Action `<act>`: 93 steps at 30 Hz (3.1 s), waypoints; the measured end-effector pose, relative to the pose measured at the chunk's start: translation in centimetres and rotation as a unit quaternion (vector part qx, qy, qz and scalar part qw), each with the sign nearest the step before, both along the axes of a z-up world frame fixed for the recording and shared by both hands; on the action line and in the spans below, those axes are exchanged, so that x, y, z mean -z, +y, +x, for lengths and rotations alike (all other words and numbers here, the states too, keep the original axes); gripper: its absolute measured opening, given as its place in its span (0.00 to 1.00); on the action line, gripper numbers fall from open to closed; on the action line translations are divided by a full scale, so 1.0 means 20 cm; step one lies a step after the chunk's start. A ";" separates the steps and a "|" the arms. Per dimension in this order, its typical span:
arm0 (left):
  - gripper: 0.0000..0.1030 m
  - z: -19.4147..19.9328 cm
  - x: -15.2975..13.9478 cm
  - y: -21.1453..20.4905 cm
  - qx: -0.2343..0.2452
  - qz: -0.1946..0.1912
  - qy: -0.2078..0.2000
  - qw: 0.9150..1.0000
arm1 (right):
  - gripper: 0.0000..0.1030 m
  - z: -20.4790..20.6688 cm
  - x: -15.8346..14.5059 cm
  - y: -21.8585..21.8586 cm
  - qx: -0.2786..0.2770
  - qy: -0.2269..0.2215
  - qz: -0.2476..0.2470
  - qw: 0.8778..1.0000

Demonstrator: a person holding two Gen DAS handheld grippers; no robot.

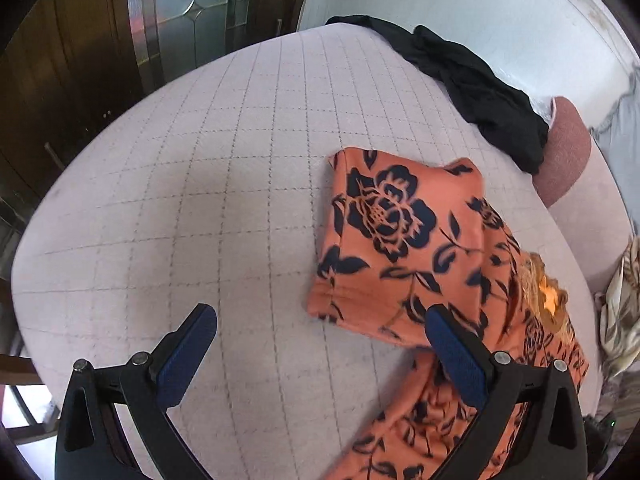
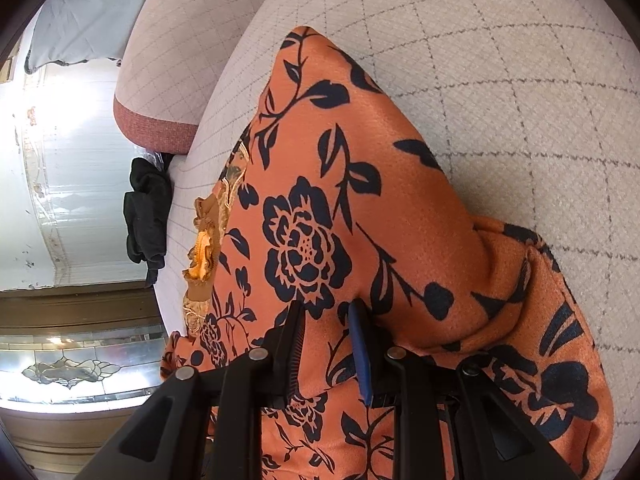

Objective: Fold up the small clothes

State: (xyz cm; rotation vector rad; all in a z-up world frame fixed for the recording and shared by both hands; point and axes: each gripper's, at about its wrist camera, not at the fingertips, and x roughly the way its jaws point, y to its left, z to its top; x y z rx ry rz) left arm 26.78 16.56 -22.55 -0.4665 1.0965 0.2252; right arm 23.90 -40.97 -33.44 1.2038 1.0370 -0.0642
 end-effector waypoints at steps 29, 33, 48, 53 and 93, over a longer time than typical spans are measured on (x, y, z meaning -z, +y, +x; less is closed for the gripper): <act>0.09 0.21 -0.56 -0.29 0.113 -0.192 -0.074 0.972 | 0.26 0.02 -0.02 0.01 -0.008 -0.002 -0.014 1.000; 0.09 0.21 -0.77 -0.61 0.168 -0.208 -0.084 0.960 | 0.25 0.03 -0.04 0.03 -0.015 -0.001 -0.022 1.000; 0.64 0.07 -1.12 -1.42 0.366 -0.262 -0.143 0.881 | 0.74 -0.05 -0.10 -0.18 0.055 -0.119 0.101 0.986; 0.64 0.15 -0.88 -1.16 0.285 -0.192 -0.147 0.928 | 0.74 -0.10 -0.06 -0.31 0.086 -0.121 0.124 0.981; 0.65 0.22 -0.03 -0.66 0.085 0.186 -0.063 0.977 | 0.15 -0.01 -0.35 -0.20 0.050 -0.011 -0.293 0.955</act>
